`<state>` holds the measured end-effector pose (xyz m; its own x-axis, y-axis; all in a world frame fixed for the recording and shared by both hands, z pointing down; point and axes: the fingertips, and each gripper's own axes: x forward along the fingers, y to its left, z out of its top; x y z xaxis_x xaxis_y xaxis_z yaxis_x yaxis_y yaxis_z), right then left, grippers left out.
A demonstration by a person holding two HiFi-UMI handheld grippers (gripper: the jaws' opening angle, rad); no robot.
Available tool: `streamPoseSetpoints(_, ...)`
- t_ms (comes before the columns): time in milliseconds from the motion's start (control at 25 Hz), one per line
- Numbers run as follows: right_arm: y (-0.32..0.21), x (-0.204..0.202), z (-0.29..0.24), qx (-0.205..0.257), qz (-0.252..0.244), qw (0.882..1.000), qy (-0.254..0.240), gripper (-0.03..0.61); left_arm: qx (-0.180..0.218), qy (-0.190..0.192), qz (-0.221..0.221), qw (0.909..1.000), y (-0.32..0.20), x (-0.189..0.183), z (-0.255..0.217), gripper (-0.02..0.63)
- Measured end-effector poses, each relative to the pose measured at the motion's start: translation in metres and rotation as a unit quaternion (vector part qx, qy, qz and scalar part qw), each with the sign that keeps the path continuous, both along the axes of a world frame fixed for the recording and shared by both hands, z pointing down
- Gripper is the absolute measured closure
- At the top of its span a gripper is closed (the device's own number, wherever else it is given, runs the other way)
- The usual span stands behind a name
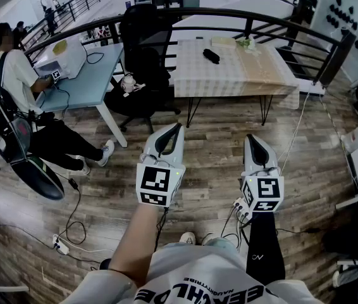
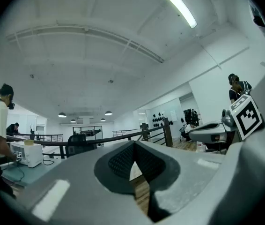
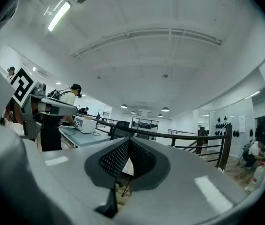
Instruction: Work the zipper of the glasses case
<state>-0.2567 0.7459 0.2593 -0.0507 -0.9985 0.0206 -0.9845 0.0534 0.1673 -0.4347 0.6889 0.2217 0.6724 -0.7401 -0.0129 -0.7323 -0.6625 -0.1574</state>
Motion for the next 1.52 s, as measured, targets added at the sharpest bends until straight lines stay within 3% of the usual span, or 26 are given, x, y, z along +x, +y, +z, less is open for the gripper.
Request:
streamPoseSetpoints(760, 0.014, -0.003, 0.013, -0.007, -0.001, 1.0, -0.022, 0.541, 0.002, -0.018, 0.003, 0.9998, 0.012, -0.002, 0.011, 0.599)
streamPoseSetpoints(920, 0.017, -0.01, 0.023, -0.013, -0.004, 1.0, -0.013, 0.463, 0.004, -0.016, 0.011, 0.9998, 0.014, -0.002, 0.016, 0.515)
streamPoseSetpoints(1000, 0.012, -0.01, 0.025, -0.016, -0.005, 1.0, -0.007, 0.435, 0.001, -0.015, 0.016, 0.9998, 0.011, -0.001, 0.017, 0.469)
streamPoseSetpoints(1520, -0.073, 0.031, 0.03, -0.004, -0.014, 1.0, -0.021, 0.398, -0.005, 0.001, 0.009, 0.9999, -0.067, 0.034, 0.02, 0.466)
